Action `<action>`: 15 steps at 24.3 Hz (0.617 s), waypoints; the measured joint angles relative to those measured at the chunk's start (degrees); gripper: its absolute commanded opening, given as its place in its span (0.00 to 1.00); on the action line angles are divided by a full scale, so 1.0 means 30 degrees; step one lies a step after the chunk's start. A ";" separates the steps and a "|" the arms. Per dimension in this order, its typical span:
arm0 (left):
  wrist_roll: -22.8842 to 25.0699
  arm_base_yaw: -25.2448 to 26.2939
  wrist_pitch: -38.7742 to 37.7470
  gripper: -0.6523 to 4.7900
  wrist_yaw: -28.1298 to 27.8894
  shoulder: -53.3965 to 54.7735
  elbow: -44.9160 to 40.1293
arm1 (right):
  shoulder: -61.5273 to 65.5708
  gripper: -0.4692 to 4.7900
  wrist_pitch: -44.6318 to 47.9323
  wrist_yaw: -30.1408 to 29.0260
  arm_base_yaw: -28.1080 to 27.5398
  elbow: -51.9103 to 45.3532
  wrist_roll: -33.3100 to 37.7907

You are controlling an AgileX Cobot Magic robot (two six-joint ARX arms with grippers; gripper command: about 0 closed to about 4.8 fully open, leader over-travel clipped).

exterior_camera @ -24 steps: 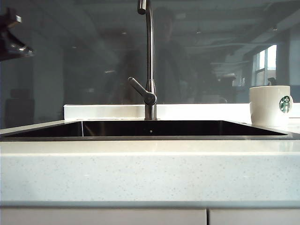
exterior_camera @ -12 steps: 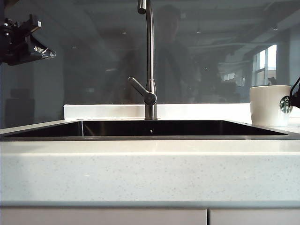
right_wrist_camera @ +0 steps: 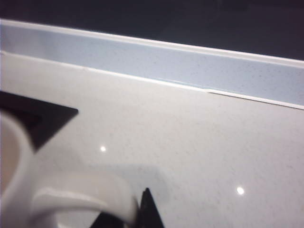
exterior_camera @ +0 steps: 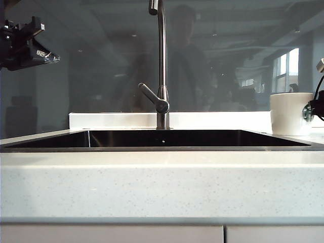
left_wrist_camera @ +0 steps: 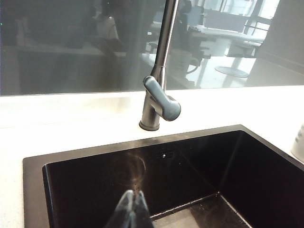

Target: Pick up the mug next to the sink, go to the faucet to get some water, pour the water into the sink, and finally put the mug back to its place.

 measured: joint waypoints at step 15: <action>0.0146 -0.0736 0.1909 0.12 -0.0233 0.6586 0.4291 | -0.3876 0.08 -0.0721 -0.1304 0.2535 0.0153 0.3133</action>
